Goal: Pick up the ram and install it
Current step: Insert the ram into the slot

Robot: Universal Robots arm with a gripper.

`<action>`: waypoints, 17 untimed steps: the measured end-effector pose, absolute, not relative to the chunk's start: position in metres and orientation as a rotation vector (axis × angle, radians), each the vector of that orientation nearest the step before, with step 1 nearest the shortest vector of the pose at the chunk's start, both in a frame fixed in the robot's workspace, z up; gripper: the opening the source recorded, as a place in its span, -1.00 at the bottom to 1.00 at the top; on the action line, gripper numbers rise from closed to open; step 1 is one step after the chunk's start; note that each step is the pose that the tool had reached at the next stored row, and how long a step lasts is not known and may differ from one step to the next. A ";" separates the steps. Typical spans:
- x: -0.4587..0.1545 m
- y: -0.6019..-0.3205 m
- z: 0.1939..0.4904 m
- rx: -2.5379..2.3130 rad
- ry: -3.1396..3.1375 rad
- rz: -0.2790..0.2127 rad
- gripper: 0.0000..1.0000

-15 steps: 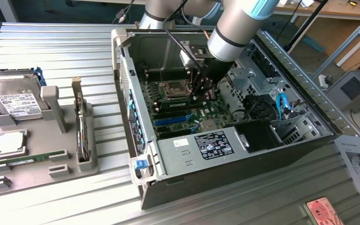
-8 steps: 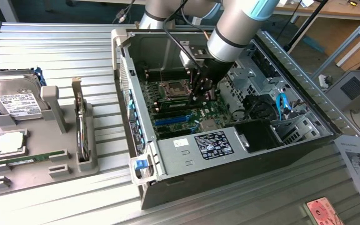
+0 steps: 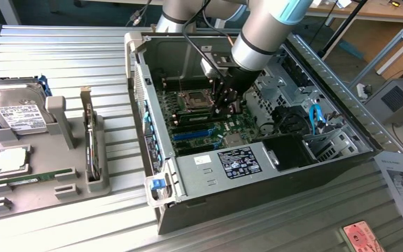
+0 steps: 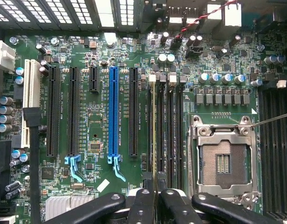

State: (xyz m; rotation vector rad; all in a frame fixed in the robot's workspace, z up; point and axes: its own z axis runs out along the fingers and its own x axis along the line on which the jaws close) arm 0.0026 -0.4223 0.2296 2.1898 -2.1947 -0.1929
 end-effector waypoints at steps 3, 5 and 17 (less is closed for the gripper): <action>0.003 -0.422 0.229 2.190 -2.195 -0.193 -0.76; 0.003 -0.422 0.229 2.190 -2.195 -0.193 -0.76; 0.002 -0.423 0.229 2.190 -2.195 -0.193 -0.62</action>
